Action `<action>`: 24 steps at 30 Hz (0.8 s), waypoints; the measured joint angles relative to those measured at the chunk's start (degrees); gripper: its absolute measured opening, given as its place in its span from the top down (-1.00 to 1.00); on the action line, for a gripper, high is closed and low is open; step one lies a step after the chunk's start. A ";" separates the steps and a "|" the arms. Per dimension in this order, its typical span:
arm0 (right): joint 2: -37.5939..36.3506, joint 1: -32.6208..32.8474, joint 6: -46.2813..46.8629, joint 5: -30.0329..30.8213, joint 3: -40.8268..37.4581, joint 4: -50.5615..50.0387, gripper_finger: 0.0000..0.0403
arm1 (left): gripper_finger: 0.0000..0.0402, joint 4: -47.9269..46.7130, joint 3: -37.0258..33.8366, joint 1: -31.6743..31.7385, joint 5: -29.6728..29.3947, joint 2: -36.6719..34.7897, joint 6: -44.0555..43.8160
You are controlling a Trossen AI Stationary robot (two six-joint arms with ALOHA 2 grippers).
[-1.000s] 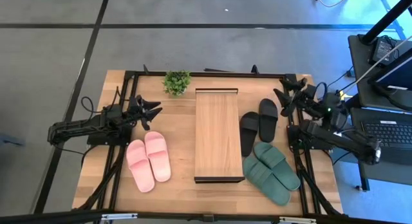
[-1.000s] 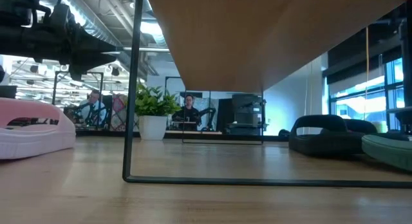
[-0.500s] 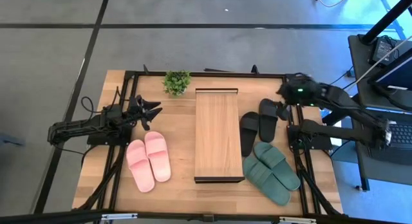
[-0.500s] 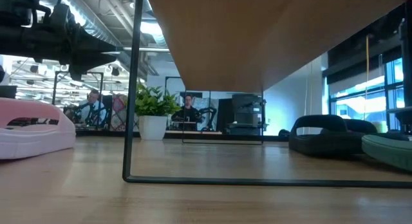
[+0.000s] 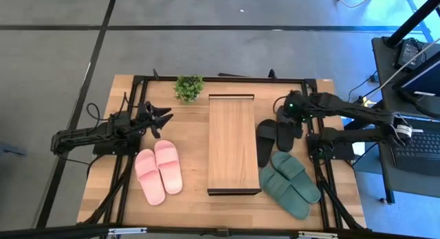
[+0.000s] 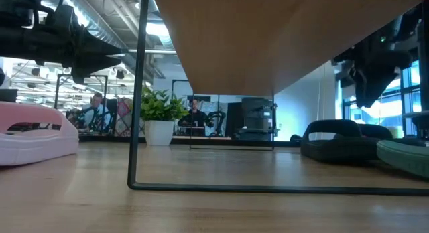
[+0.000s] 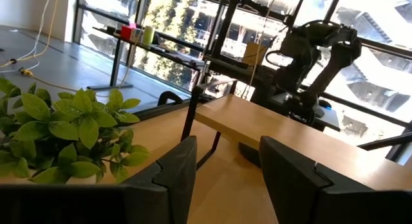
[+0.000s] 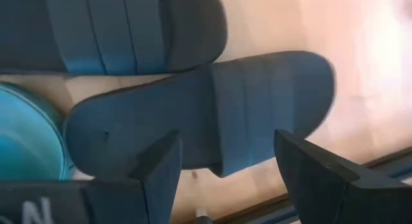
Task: Pick and place slides into the shelf
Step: Put the right black slide on the shelf
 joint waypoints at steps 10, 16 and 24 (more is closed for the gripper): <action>6.06 2.51 0.37 3.17 0.06 1.79 -0.21 | 0.19 0.00 -0.02 0.01 0.00 0.01 0.00; 10.00 3.33 1.39 8.63 0.04 4.98 -0.21 | 0.19 0.01 -0.02 0.00 0.00 0.01 0.00; 15.61 3.37 2.29 8.64 0.02 6.90 -0.21 | 0.19 0.02 -0.02 -0.01 0.00 0.01 0.00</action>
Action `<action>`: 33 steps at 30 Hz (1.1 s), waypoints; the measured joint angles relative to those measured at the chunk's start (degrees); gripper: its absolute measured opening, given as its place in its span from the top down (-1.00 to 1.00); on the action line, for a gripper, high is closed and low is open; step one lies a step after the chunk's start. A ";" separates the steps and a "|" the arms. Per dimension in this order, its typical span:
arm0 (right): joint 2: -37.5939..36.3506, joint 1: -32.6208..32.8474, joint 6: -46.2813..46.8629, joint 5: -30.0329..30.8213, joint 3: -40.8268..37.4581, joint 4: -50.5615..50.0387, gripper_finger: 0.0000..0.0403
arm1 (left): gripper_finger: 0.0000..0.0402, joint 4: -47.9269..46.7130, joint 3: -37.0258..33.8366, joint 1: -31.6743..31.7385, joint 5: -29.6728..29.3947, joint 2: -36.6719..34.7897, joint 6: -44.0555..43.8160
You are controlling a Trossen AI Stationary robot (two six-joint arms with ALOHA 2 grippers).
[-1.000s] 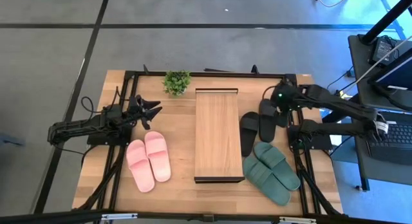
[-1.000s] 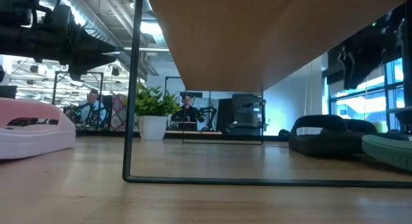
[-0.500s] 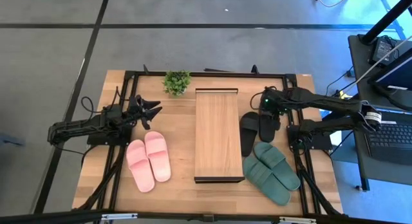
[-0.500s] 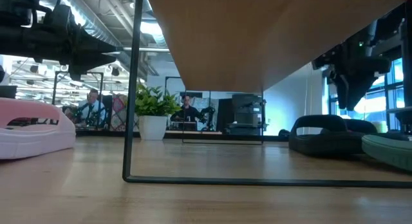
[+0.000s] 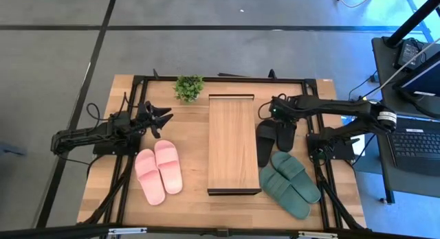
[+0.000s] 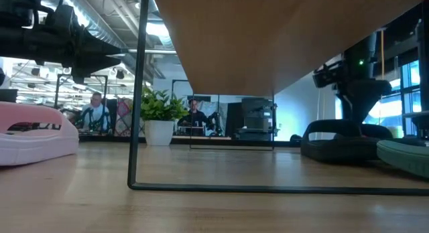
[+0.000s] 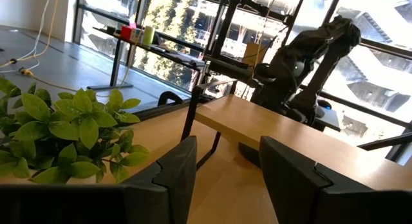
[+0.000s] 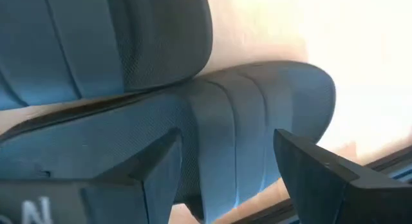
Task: Pick and place slides into the shelf
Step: Put the right black slide on the shelf
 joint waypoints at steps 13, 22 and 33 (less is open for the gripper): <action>4.46 -0.02 2.24 9.42 -0.02 1.88 0.08 | 0.19 0.00 0.00 0.00 0.00 -0.02 0.00; 4.39 -0.02 2.45 9.79 0.00 1.40 0.92 | 0.19 0.00 0.02 0.01 -0.02 0.00 0.00; -4.94 2.32 9.79 9.41 6.26 -12.68 0.94 | 0.19 0.02 0.00 0.01 -0.02 -0.02 -0.02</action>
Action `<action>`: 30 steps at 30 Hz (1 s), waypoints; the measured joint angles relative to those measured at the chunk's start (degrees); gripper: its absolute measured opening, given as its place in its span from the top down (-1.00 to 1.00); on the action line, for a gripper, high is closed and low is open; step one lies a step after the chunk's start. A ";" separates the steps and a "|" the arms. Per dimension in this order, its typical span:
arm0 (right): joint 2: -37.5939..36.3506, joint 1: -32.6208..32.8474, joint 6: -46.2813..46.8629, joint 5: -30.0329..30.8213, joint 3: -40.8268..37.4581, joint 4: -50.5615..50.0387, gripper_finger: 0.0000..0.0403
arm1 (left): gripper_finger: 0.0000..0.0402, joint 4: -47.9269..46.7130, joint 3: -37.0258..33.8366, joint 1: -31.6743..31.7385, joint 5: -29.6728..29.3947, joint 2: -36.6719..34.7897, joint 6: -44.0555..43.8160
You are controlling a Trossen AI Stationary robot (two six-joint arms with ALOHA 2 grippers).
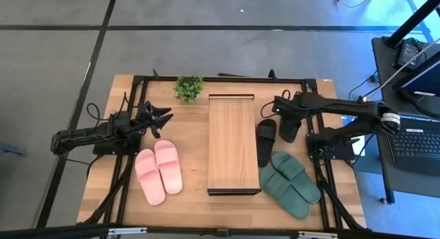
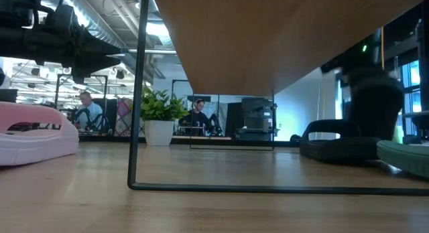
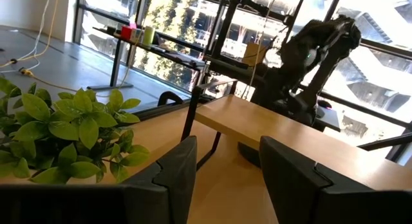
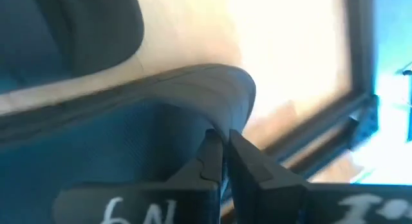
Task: Pick and place slides into the shelf
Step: Put the right black slide on the shelf
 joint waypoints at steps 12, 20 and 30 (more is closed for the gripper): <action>-9.95 6.41 3.33 8.64 20.22 -10.54 0.94 | 0.19 0.00 0.01 0.01 0.00 0.02 0.02; -7.55 12.30 -27.39 6.36 29.94 15.88 0.94 | 0.19 0.00 0.01 0.02 -0.03 0.01 0.02; 5.91 14.97 -69.38 5.15 33.91 36.84 0.94 | 0.19 -0.01 0.02 0.00 -0.04 0.00 0.04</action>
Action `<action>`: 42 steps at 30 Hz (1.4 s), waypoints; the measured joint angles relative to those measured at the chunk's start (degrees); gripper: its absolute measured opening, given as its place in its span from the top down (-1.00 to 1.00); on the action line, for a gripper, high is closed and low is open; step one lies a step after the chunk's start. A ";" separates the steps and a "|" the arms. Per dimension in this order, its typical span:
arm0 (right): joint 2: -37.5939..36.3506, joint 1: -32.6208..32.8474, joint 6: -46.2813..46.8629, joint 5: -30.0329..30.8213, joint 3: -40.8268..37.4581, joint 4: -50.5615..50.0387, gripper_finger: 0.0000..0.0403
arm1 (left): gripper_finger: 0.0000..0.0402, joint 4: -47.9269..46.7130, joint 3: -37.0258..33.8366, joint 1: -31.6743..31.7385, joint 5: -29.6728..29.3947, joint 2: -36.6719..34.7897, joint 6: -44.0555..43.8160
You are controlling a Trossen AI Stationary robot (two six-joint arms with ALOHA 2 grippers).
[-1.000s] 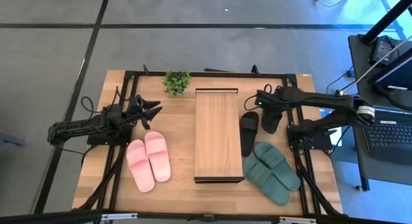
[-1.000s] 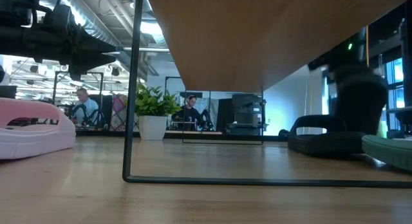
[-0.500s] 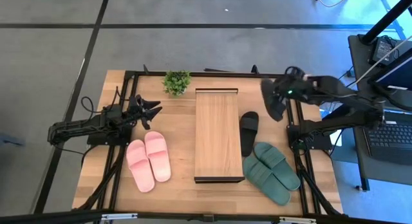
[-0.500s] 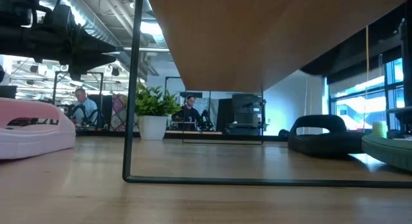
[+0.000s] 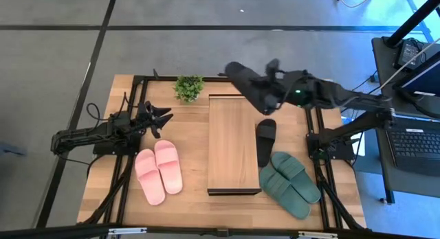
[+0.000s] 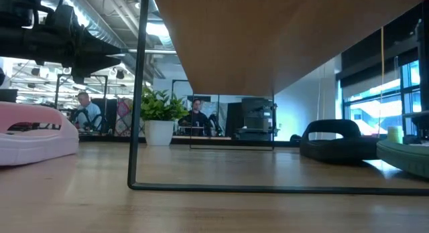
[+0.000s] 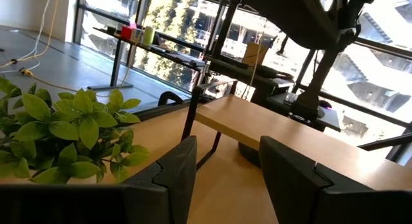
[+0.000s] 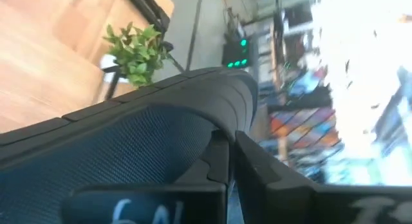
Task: Pick and place slides into the shelf
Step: Put the right black slide on the shelf
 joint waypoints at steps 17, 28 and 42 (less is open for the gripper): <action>12.37 -4.71 -29.30 -20.26 1.80 1.48 0.94 | 0.19 0.01 -0.02 -0.01 -0.31 -0.01 0.61; 13.50 -7.37 -34.19 -34.75 -1.34 2.67 0.94 | 0.19 0.05 0.00 -0.01 -0.28 0.00 0.04; 15.81 -12.58 -37.20 -41.04 -1.88 3.30 0.94 | 0.19 0.05 0.00 -0.01 -0.28 0.01 0.04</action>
